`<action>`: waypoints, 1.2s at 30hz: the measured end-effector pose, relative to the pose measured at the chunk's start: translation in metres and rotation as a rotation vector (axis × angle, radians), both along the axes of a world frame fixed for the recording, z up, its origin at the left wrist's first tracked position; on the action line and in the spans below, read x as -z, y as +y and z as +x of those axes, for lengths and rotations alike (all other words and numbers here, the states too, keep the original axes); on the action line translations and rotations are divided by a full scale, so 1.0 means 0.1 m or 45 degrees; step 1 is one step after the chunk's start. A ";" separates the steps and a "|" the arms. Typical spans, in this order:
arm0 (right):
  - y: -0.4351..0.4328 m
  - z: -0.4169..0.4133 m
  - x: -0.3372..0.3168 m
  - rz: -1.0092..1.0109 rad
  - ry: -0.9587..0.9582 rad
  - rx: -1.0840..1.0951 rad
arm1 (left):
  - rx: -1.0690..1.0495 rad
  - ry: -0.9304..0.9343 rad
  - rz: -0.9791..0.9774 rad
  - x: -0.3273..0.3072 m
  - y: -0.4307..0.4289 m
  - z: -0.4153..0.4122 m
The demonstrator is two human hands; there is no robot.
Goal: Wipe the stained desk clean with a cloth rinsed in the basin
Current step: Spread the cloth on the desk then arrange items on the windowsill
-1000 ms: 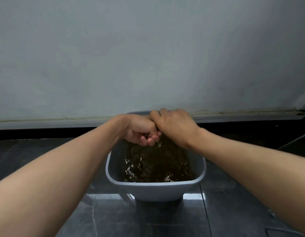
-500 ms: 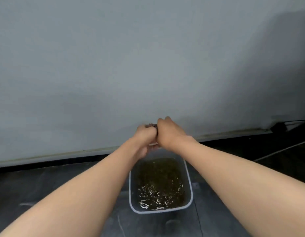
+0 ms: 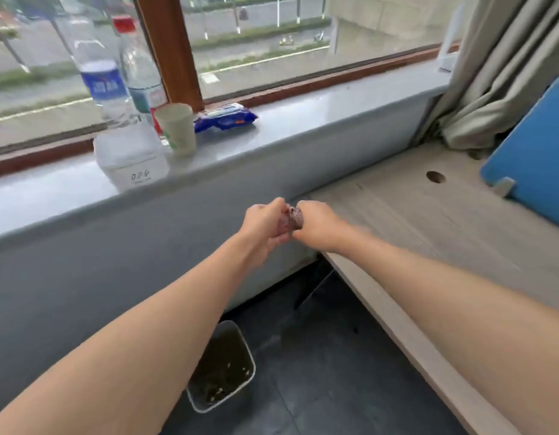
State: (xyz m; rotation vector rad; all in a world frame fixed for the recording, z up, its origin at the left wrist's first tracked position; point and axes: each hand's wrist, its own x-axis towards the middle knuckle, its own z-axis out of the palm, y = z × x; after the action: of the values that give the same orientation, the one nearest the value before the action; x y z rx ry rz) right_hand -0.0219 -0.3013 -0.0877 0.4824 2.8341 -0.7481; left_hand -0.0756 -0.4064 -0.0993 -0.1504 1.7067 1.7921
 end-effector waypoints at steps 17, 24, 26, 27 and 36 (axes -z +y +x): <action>2.56 3.52 -0.95 -0.340 0.569 0.887 | 0.810 -0.096 0.411 -1.06 2.91 2.61; 2.71 3.99 -0.93 -0.037 0.573 1.304 | 0.969 -0.036 0.243 -0.93 3.41 3.08; 2.79 4.08 -0.96 0.040 0.620 1.472 | 1.008 -0.048 0.243 -0.94 3.50 3.16; 2.82 4.12 -0.97 0.056 0.633 1.527 | 1.038 -0.050 0.242 -0.95 3.54 3.19; 3.10 4.16 -1.02 -0.275 0.963 2.176 | 1.345 0.170 -0.026 -0.81 3.76 2.78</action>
State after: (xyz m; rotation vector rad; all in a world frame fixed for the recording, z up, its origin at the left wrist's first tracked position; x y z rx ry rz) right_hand 0.3940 0.0089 0.0147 3.1326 1.9854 -1.5651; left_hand 0.2025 -0.0305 -0.0185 0.7442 1.4407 0.9866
